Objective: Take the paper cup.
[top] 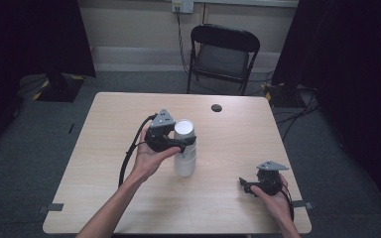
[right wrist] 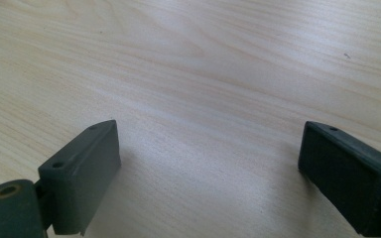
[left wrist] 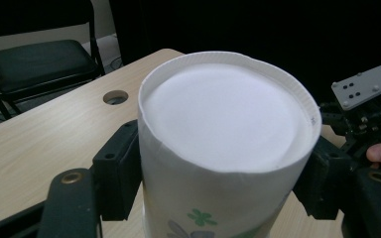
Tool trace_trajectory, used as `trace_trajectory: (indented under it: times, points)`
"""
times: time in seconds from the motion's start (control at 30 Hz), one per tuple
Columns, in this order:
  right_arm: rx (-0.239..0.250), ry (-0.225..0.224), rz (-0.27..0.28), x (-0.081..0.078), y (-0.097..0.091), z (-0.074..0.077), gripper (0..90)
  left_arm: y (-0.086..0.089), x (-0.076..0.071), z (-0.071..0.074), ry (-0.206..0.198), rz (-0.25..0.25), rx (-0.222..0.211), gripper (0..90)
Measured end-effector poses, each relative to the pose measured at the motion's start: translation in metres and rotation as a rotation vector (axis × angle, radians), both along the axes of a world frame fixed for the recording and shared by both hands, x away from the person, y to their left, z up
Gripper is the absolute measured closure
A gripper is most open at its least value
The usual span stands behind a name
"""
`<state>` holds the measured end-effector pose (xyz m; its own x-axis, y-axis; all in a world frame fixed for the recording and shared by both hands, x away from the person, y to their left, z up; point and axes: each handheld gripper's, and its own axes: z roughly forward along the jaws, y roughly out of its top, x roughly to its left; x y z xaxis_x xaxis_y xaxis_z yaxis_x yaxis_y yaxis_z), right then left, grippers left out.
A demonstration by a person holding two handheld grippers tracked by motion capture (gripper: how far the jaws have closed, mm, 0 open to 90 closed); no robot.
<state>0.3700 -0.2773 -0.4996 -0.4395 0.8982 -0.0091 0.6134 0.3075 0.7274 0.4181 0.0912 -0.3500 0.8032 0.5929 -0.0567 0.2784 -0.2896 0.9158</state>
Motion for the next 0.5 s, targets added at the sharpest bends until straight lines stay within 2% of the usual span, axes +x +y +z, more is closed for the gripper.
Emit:
trace_trajectory:
  times: [0.27, 0.5]
  points:
    - [0.0, 0.0, 0.0, 0.0, 0.0, 0.0, 8.7, 0.004, -0.001, 0.012, -0.022, 0.01, -0.033, 31.1]
    - [-0.001, 0.0, -0.001, 0.0, 0.0, 0.0, 8.7, 0.008, -0.003, 0.015, -0.026, 0.008, -0.052, 31.1]
